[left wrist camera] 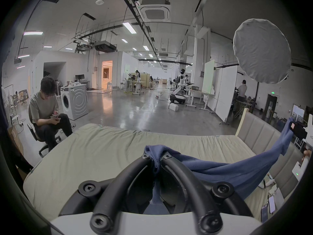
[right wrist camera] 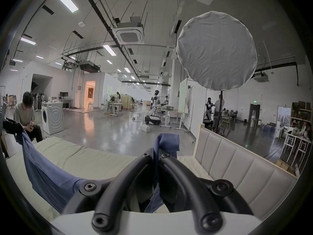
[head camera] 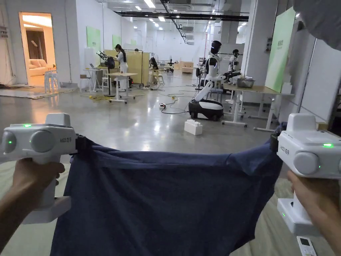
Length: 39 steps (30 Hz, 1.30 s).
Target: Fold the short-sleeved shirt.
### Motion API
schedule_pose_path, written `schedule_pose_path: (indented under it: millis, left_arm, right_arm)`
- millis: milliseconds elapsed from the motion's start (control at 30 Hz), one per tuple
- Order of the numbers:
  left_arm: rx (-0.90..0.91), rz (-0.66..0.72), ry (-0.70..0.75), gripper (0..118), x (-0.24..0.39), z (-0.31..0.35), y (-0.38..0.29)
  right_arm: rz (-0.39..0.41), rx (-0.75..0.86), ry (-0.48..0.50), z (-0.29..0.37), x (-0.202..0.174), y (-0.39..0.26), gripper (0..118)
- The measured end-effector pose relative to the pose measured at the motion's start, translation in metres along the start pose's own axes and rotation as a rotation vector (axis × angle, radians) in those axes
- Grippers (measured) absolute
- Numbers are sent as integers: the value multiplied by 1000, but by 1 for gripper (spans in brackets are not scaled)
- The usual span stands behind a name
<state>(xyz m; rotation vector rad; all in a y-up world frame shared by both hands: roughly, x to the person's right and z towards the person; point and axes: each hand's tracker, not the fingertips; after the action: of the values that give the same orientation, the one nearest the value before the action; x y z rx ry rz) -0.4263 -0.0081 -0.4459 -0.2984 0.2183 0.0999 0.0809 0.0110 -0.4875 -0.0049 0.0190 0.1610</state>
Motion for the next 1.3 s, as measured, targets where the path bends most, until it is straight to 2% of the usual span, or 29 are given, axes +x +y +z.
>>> schedule_pose_path:
  millis: [67,367,700,867,1067,1300]
  left_arm:
    - [4,4,-2,7,1,-6,10]
    - [47,12,0,7,10,-25,64]
    - [101,21,0,7,14,-36,101]
    - [89,-8,-4,7,16,-29,82]
    - [46,18,1,7,9,-19,50]
    - [43,28,-23,7,-5,38,-12]
  right_arm:
    - [16,11,-9,-10,0,10,5]
    - [-21,45,-33,-48,5,56,5]
    - [12,92,-61,-45,0,89,5]
    - [13,65,-49,-35,-4,71,5]
    - [65,8,-34,-13,-11,32,5]
    - [94,-31,-16,47,-6,-4,5]
